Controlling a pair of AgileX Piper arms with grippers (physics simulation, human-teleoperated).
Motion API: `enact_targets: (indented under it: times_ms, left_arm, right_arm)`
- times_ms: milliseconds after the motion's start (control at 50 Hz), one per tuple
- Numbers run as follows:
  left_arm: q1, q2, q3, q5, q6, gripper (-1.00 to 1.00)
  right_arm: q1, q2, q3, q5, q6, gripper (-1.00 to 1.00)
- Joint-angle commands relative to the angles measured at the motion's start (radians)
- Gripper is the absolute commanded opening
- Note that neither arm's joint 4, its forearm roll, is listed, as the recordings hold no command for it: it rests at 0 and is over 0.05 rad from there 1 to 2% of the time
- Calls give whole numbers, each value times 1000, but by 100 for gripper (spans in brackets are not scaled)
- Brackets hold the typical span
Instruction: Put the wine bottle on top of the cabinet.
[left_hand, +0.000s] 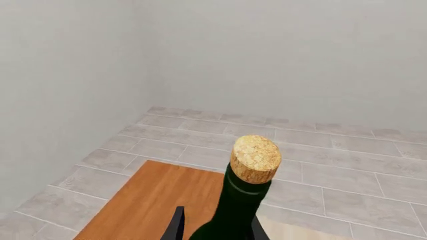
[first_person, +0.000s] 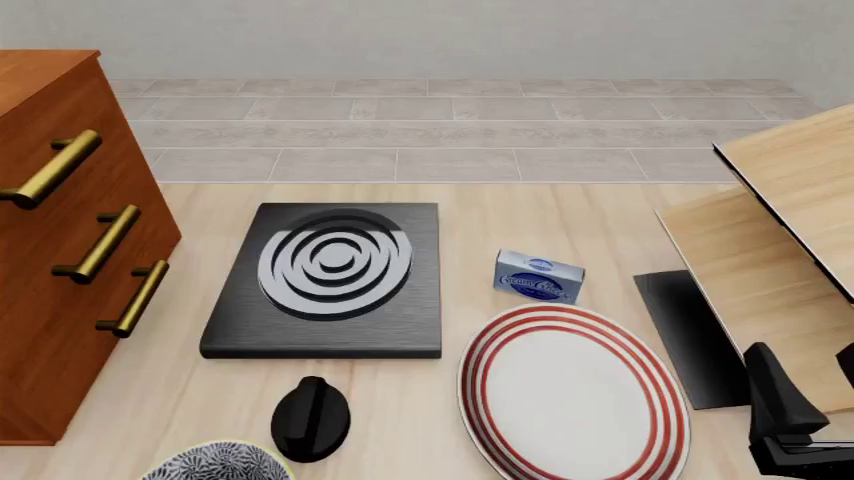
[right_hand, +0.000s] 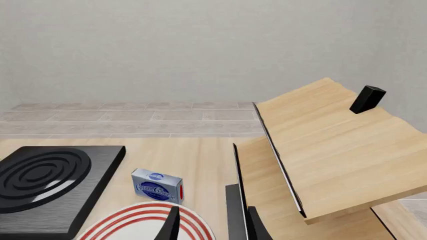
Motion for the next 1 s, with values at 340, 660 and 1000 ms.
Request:
enact_targets:
  times_ms: [340,660,1000]
  left_arm:
    - [77,84,106,-204,19,-100]
    - [132,174,135,-308,59,-100]
    - [162,248,209,-404,69,-100]
  right_arm:
    - [0,1,0,0,0,100]
    - [0,0,0,0,0,100]
    - [0,-1,0,0,0,100]
